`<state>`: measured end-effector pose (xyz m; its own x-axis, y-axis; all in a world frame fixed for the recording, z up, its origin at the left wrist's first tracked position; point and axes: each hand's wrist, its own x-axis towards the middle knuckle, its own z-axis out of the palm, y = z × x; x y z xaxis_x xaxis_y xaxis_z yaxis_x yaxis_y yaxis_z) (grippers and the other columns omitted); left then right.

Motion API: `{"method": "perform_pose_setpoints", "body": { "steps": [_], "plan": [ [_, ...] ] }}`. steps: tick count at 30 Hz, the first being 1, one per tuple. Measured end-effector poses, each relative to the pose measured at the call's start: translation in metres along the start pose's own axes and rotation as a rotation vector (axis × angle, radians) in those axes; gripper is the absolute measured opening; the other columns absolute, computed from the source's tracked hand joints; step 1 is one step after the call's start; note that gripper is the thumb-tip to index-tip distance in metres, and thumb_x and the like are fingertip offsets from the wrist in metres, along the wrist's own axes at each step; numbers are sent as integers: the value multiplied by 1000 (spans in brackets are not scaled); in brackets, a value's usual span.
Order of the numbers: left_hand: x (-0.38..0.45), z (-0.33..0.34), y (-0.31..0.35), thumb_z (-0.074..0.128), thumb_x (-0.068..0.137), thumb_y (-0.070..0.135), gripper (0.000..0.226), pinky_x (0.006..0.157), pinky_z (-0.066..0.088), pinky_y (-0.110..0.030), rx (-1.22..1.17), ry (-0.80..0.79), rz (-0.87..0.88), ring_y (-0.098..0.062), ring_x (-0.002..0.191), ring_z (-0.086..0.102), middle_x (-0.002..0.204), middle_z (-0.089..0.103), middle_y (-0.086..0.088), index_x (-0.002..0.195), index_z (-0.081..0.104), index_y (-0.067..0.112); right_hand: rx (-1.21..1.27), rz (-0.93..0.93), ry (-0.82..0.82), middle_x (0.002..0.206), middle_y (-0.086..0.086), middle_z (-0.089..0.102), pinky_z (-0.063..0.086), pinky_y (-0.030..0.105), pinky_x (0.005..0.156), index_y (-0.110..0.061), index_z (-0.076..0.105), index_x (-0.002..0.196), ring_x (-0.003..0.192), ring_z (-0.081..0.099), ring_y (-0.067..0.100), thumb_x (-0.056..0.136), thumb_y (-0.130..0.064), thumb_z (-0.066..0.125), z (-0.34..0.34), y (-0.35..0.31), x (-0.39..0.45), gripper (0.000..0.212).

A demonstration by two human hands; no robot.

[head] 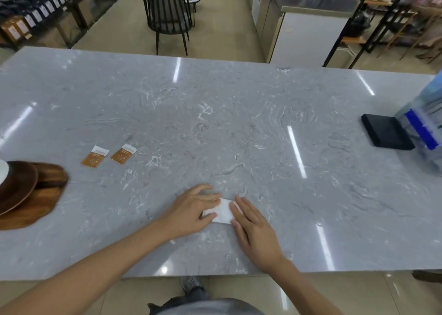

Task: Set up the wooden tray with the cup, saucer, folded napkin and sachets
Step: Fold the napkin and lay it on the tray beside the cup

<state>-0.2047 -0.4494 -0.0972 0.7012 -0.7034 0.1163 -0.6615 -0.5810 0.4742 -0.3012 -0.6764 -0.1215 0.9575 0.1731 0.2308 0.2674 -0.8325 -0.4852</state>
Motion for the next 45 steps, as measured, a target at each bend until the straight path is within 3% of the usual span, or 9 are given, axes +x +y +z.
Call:
{"method": "perform_pose_setpoints", "body": {
  "steps": [6, 9, 14, 19, 23, 28, 34, 39, 45],
  "plan": [
    [42, -30, 10, 65, 85, 16, 21, 101, 41, -28, -75, -433, 73, -10, 114, 50, 122, 58, 8, 101, 64, 28, -1, 61, 31, 151, 5, 48, 58, 33, 90, -40, 52, 145, 131, 51, 25, 104, -41, 49, 0, -1, -4, 42],
    [53, -38, 17, 67, 82, 13, 28, 98, 42, -30, -43, -526, 73, -15, 108, 54, 117, 60, 2, 104, 69, 29, 78, 145, 25, 148, -4, 51, 57, 35, 95, -40, 52, 143, 132, 50, 18, 101, -46, 54, -6, -3, -3, 42],
    [47, -39, 25, 72, 77, 20, 42, 83, 38, -25, -29, -579, 20, -8, 97, 51, 114, 61, 8, 114, 65, 39, 281, 361, -46, 152, -5, 49, 39, 25, 111, -18, 35, 154, 139, 44, 14, 94, -51, 64, -12, -9, 4, 74],
    [19, -43, 35, 81, 72, 24, 43, 77, 52, -26, -288, -365, -217, -6, 88, 61, 104, 63, 14, 109, 69, 42, 368, 491, 6, 145, 3, 54, 44, 35, 110, -14, 37, 152, 134, 50, 20, 95, -38, 67, -12, -33, 9, 68],
    [-18, -50, 48, 84, 76, 16, 35, 71, 59, -31, -628, -66, -366, -16, 85, 73, 99, 75, 1, 103, 74, 36, 787, 595, -21, 128, -7, 63, 50, 7, 82, -29, 40, 141, 116, 64, 10, 98, -33, 66, -21, -65, 5, 50],
    [-62, -57, 69, 83, 81, 13, 32, 77, 61, -48, -820, 224, -491, -24, 94, 75, 111, 75, -4, 108, 74, 27, 1113, 512, -220, 115, -6, 76, 60, 27, 83, -32, 57, 130, 107, 72, 9, 100, -33, 64, -22, -109, -8, 31],
    [-115, -69, 78, 77, 85, 14, 24, 88, 58, -47, -906, 401, -529, -31, 102, 71, 115, 73, 3, 106, 74, 25, 1143, 453, -268, 113, 0, 75, 62, 34, 86, -26, 69, 119, 106, 72, 16, 103, -17, 59, -21, -140, -13, 21],
    [-154, -91, 69, 66, 97, 15, 16, 77, 62, -34, -910, 501, -575, -17, 102, 70, 110, 74, 8, 101, 77, 25, 1194, 412, -397, 111, -3, 76, 62, 30, 77, -28, 73, 116, 104, 74, 18, 102, -11, 58, -14, -174, -11, 28],
    [-230, -119, 52, 58, 101, 28, 31, 75, 62, -41, -926, 604, -624, -18, 101, 68, 114, 65, -2, 131, 59, 39, 1125, 265, -550, 121, -4, 73, 60, 46, 95, -24, 71, 125, 114, 69, 18, 102, -12, 54, 12, -234, -5, 31]
  ]
}}
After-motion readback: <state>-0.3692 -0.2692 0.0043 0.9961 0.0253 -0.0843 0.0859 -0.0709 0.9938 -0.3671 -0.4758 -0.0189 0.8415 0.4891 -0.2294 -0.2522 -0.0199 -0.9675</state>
